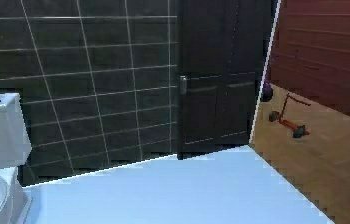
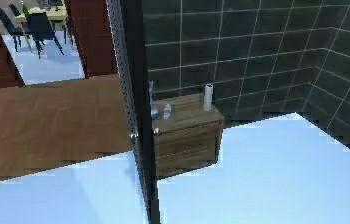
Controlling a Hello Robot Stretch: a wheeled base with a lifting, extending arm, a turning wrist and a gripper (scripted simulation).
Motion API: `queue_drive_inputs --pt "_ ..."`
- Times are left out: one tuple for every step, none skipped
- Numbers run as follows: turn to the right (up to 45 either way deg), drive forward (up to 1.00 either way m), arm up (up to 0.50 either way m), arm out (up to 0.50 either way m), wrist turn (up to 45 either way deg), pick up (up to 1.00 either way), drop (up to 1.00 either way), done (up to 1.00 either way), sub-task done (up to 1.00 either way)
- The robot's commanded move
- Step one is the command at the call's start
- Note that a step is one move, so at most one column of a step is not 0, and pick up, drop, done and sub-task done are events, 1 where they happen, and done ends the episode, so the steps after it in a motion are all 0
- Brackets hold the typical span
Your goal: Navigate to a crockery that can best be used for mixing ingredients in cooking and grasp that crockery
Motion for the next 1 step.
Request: queue_drive_inputs --pt "-45.0 0.00 0.00 0.00 0.0 0.00 0.00 0.00 0.00"
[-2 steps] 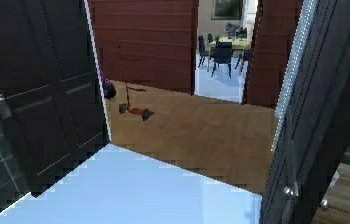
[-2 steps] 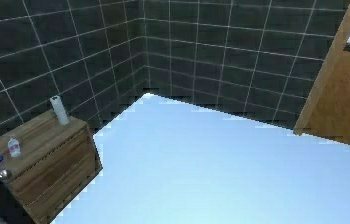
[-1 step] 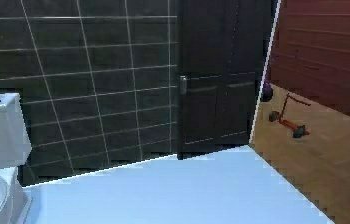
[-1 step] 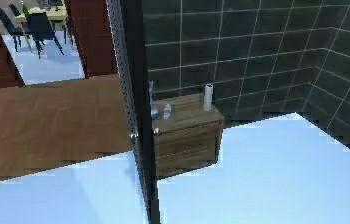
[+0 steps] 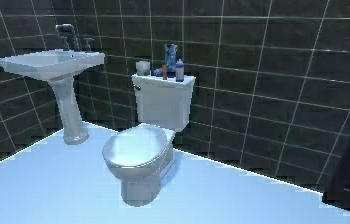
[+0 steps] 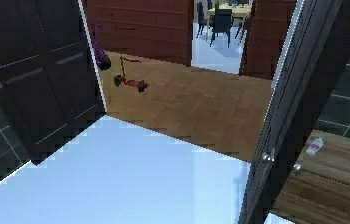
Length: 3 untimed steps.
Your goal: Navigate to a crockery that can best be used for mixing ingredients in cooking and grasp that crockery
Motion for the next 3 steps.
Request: queue_drive_inputs --pt "-12.0 0.00 0.00 0.00 0.0 0.00 0.00 0.00 0.00" --pt "0.0 0.30 0.00 0.00 0.0 0.00 0.00 0.00 0.00" --pt "45.0 0.00 0.00 0.00 0.0 0.00 0.00 0.00 0.00"
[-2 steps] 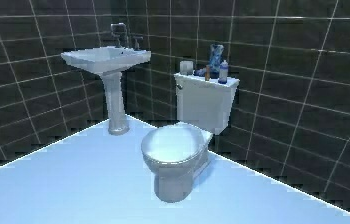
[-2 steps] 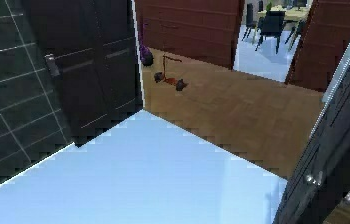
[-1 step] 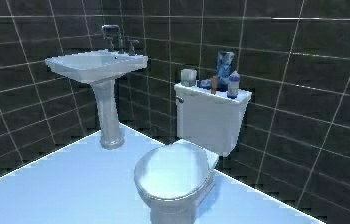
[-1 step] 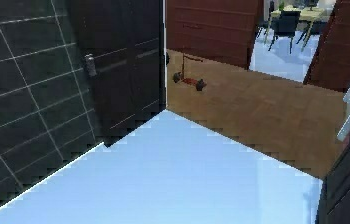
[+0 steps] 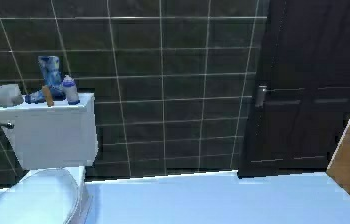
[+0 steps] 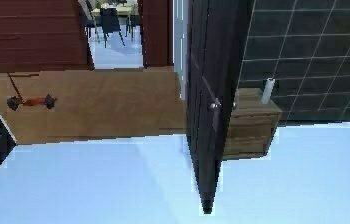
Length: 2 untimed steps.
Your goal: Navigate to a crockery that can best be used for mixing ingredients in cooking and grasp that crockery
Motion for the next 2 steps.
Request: queue_drive_inputs --pt "45.0 0.00 0.00 0.00 0.0 0.00 0.00 0.00 0.00" --pt "6.0 0.00 0.00 0.00 0.0 0.00 0.00 0.00 0.00"
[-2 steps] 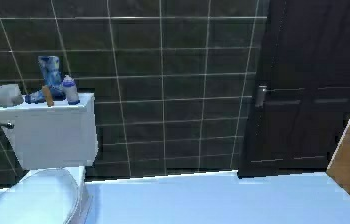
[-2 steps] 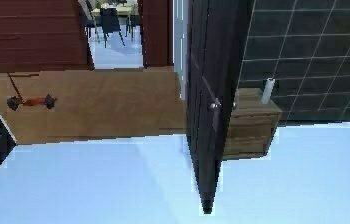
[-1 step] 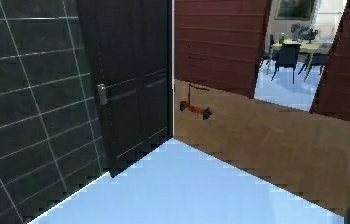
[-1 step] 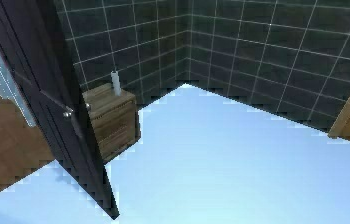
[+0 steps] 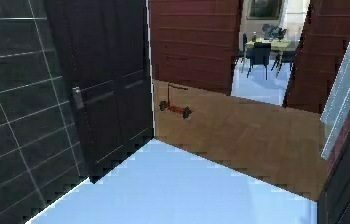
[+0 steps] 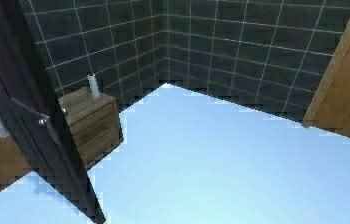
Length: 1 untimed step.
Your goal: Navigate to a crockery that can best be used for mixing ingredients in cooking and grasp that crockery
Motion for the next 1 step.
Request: queue_drive_inputs --pt "0.0 0.60 0.00 0.00 0.0 0.00 0.00 0.00 0.00"
